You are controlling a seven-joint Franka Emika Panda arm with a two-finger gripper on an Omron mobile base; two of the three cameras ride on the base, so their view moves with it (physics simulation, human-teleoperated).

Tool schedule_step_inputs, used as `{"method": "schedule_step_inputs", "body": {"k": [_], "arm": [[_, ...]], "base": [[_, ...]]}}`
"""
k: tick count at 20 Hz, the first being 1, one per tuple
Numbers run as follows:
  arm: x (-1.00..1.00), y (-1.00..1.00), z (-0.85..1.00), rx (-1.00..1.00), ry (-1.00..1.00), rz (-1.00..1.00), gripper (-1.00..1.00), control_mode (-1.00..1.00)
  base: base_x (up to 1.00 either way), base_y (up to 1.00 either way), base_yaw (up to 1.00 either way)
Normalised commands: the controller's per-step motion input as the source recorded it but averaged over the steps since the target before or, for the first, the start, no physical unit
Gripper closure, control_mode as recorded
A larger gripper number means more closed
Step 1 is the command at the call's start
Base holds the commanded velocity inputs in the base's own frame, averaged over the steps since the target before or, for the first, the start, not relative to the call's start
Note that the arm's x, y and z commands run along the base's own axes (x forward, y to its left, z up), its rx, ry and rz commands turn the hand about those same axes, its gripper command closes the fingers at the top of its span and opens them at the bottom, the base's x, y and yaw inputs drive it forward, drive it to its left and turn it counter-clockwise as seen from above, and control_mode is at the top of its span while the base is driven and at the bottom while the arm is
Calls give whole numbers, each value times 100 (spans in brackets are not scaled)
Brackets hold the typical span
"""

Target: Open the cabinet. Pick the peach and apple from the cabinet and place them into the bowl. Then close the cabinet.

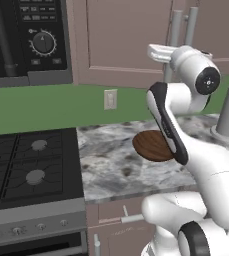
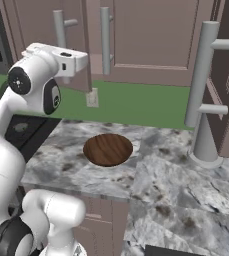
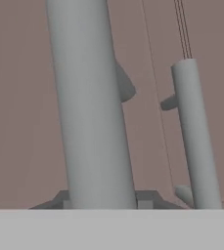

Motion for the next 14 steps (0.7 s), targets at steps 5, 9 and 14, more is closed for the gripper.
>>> {"method": "schedule_step_inputs", "body": {"k": [5, 9, 14], "arm": [[-86, 12, 43, 0, 0, -1, 100, -100], [-81, 29, 41, 0, 0, 0, 100, -100], [-79, 39, 39, 0, 0, 0, 100, -100]], "base": [[0, 0, 0], [0, 0, 0], [0, 0, 0]]}}
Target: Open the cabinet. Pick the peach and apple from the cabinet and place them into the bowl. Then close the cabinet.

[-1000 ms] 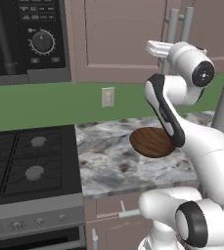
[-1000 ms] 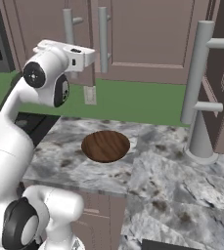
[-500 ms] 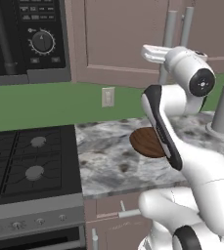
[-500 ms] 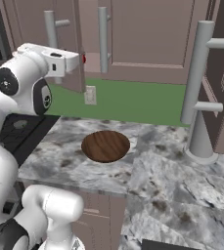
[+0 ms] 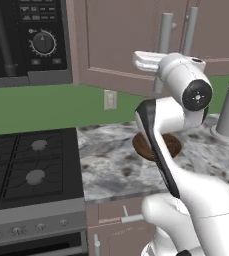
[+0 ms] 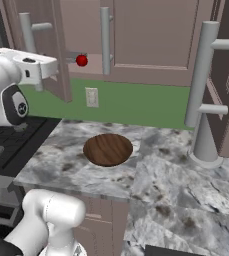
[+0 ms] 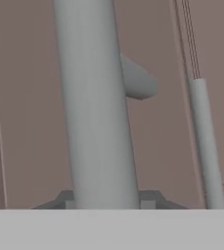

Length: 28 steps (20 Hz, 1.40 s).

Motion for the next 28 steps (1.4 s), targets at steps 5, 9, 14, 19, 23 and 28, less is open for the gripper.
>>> {"method": "schedule_step_inputs", "body": {"k": [5, 9, 14, 19, 23, 28], "arm": [[-74, 48, 37, 0, 2, -1, 100, -100], [-69, 48, 30, 0, 1, -2, 100, -100], [-13, 30, 2, 0, 3, 0, -100, -100], [-14, 7, 5, 0, -5, -1, -100, -100], [-42, 53, 41, 0, -11, -6, -100, -100], [-56, 27, 35, -2, -3, -9, -100, -100]], "base": [[0, 0, 0], [0, 0, 0], [0, 0, 0], [0, 0, 0], [0, 0, 0], [0, 0, 0]]}}
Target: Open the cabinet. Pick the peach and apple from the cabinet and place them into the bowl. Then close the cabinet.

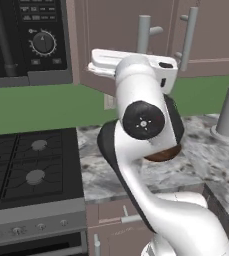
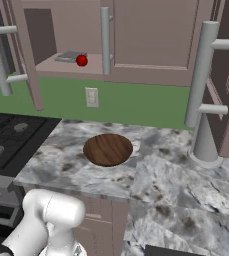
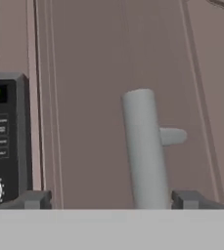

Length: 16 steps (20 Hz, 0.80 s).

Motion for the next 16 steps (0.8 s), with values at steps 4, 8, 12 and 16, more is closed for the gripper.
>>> {"method": "schedule_step_inputs", "body": {"k": [4, 8, 12, 16], "arm": [[-54, -45, 9, 0, 9, -10, -100, -100], [-34, -98, -9, 0, 16, -2, -100, -100], [-31, -100, -42, 0, 18, 0, -100, -100], [-24, -100, -57, 0, 19, 0, -100, -100]], "base": [[0, 0, 0], [0, 0, 0], [0, 0, 0], [0, 0, 0]]}}
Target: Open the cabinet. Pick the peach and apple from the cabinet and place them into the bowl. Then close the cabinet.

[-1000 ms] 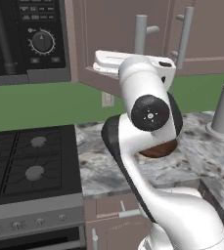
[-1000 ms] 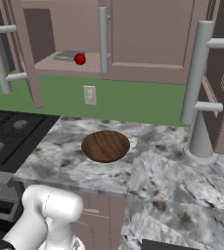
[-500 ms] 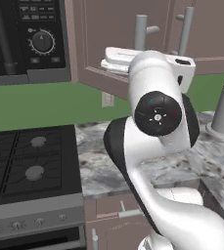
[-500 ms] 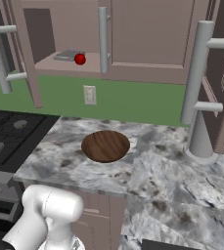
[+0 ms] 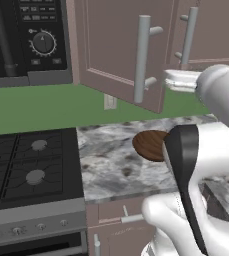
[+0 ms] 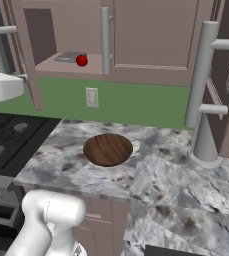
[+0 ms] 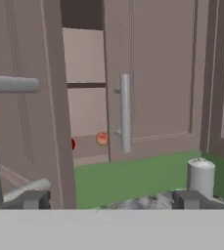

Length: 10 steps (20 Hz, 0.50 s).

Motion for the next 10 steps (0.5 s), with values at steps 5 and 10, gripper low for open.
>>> {"method": "schedule_step_inputs", "body": {"k": [5, 10], "arm": [[-30, -100, -64, 1, 17, 7, -100, -100], [-13, -83, -31, 4, 11, 15, -100, -100]], "base": [[0, 0, 0], [0, 0, 0]]}}
